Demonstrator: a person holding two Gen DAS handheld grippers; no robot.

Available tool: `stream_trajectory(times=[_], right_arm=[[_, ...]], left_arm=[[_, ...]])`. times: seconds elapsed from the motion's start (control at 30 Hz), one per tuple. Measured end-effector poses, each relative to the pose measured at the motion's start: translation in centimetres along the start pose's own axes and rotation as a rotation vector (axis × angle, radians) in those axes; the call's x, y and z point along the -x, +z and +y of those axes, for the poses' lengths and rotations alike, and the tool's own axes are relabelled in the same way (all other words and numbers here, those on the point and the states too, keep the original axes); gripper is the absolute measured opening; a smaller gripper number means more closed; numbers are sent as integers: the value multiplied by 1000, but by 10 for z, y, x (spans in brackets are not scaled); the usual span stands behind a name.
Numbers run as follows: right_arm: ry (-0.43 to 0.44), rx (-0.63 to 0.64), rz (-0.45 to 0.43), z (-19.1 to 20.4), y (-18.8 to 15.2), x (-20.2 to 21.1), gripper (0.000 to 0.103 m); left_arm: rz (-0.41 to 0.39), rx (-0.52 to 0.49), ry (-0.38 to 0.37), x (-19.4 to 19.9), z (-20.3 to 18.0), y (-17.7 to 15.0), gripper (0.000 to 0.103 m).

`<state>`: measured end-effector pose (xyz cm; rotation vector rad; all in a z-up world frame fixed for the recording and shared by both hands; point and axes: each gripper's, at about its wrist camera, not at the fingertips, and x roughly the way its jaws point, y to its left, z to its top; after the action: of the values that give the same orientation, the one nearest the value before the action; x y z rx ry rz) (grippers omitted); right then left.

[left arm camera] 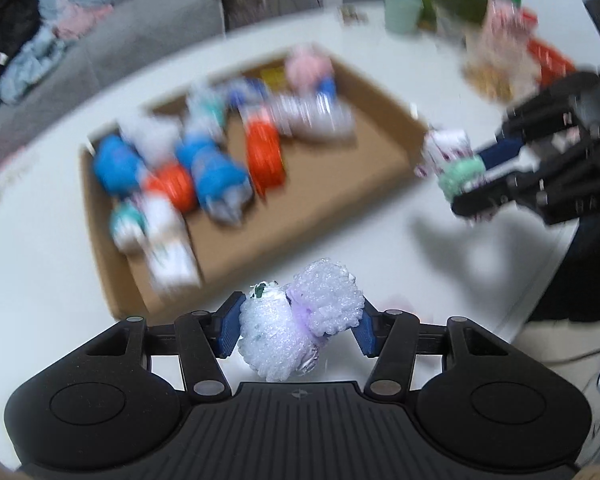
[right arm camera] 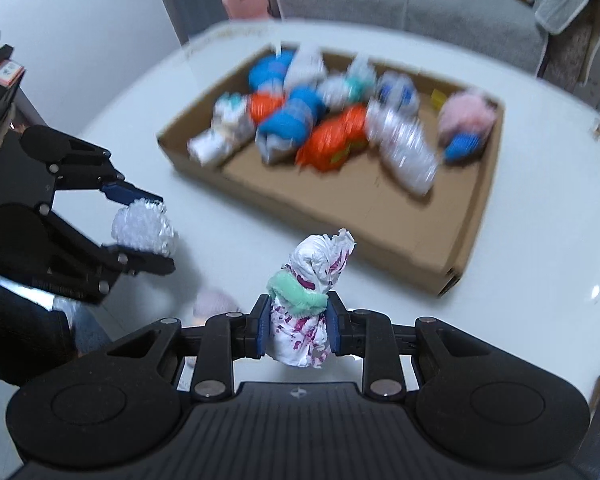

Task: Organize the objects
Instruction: 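Carry both held bundles over the box and lower them inside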

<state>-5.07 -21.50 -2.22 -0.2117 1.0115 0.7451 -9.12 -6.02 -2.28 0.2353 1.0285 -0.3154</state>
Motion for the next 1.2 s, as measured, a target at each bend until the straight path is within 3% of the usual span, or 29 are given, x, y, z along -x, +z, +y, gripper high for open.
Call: stream_trajectory(times=[0.23, 0.37, 0.43, 0.53, 0.73, 1.2], right_arm=[[-41, 64, -245, -19, 27, 46, 25], [-26, 130, -415, -28, 45, 71, 25], [-4, 182, -435, -32, 54, 71, 25], [-18, 251, -396, -40, 67, 50, 25], [-23, 244, -284, -56, 68, -1, 25], [31, 348, -98, -53, 53, -37, 26]], left_arm=[[-175, 16, -20, 33, 7, 64, 60], [-237, -50, -34, 35, -3, 95, 60], [-243, -96, -25, 26, -9, 104, 60], [-209, -109, -47, -2, -12, 108, 61], [-126, -123, -80, -55, -17, 98, 61], [-14, -214, -124, -106, -18, 92, 61]])
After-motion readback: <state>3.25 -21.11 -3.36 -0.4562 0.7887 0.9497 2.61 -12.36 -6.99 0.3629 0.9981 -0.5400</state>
